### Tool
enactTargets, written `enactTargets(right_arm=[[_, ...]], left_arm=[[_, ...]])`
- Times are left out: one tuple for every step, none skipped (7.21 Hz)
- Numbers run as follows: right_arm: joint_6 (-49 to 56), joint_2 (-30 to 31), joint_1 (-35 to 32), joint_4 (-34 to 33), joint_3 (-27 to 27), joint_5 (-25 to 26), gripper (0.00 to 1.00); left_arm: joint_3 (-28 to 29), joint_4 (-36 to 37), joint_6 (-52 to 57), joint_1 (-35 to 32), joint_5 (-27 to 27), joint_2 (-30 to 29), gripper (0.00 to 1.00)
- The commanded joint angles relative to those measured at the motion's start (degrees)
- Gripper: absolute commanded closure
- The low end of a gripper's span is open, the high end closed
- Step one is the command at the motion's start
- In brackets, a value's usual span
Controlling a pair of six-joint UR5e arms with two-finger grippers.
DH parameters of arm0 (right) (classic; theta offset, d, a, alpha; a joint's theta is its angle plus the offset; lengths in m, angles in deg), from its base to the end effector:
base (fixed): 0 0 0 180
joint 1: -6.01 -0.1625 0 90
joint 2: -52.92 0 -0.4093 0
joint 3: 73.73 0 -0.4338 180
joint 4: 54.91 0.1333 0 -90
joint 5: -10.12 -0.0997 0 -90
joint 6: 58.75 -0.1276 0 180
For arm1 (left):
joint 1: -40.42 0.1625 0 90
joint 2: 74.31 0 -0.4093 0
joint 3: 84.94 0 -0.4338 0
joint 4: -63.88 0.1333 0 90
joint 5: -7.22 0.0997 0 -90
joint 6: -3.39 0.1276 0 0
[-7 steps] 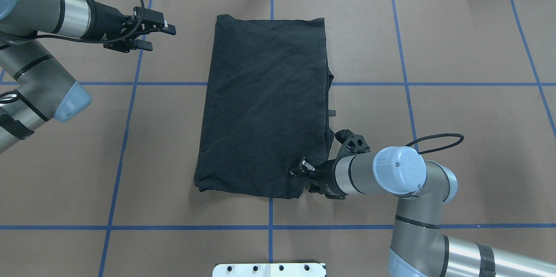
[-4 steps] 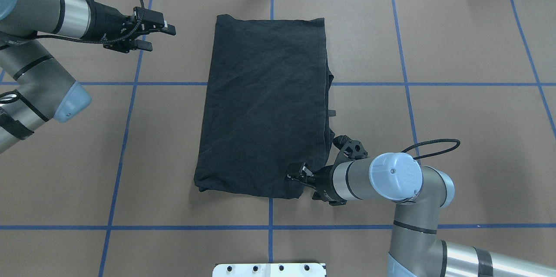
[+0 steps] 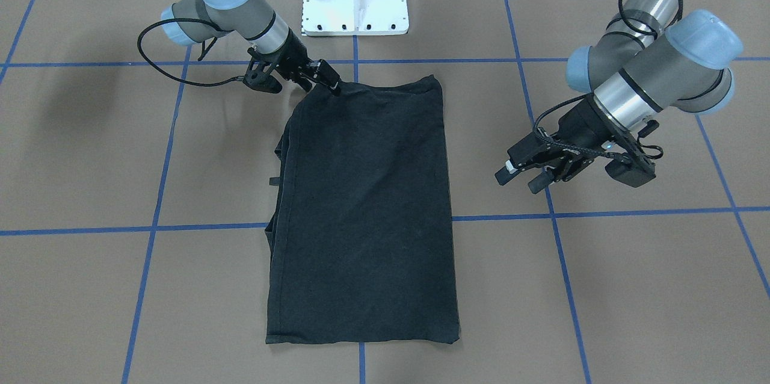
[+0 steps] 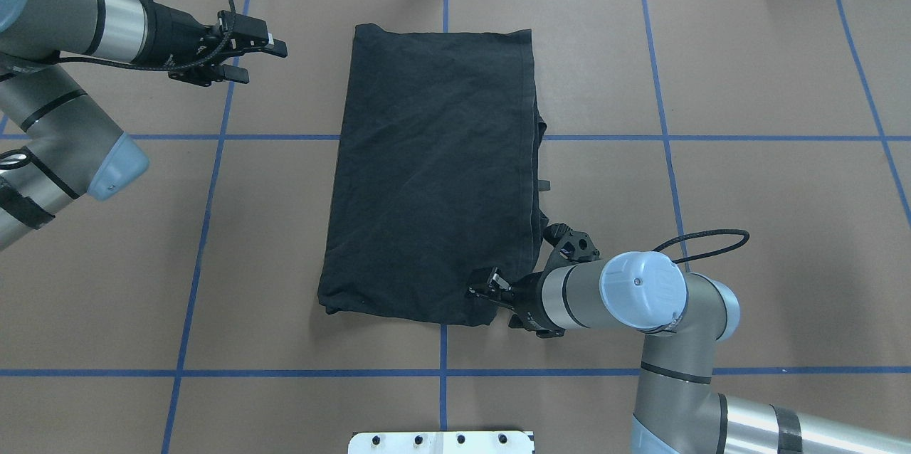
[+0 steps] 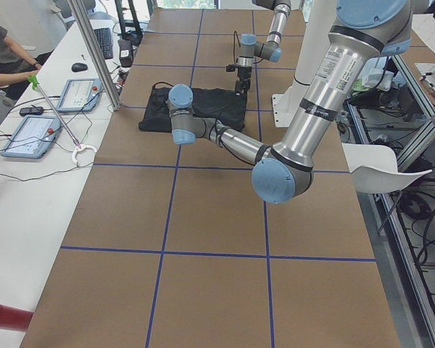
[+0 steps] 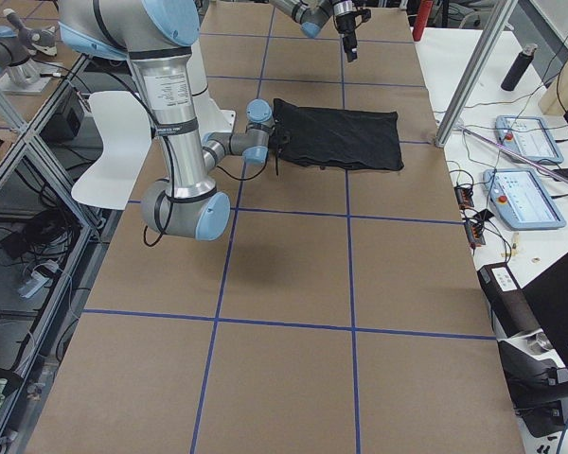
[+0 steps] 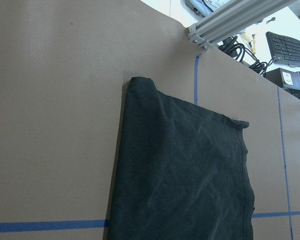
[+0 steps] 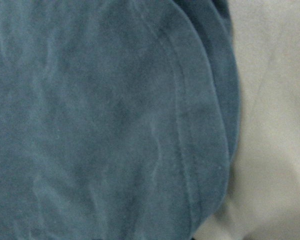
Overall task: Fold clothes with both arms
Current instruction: 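Grasp the shirt's near corner with the right gripper and adjust it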
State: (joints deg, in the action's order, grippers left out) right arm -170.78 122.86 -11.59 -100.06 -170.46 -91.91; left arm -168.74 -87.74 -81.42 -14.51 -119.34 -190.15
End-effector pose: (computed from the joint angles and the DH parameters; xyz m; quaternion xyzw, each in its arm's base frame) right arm -0.6135 -0.3066 0.2961 -0.1074 -0.5783 0.2157 0.7794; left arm 0.3573 -0.6086 0.3021 0.1037 0.6544 -0.1178 0.7397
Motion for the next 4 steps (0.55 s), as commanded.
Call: enactTargets(right_arm=[[-0.2,-0.2,-0.4,0.1,-0.6,-0.1,0.99],[-0.2,-0.2,-0.9,0.1,-0.8,-0.2,1.0],[-0.2,-0.2,-1.4,0.1,-1.6,-0.5,1.0],[-0.2,-0.1,-1.4,0.0,-1.5,-0.4,1.0]], left_arm=[[0.0,0.0,0.0,0.0,0.0,0.0,0.0],[0.0,0.0,0.0,0.0,0.0,0.0,0.0],[0.1,0.0,0.0,0.0,0.0,0.0,0.0],[0.1,0.0,0.0,0.0,0.0,0.0,0.0]])
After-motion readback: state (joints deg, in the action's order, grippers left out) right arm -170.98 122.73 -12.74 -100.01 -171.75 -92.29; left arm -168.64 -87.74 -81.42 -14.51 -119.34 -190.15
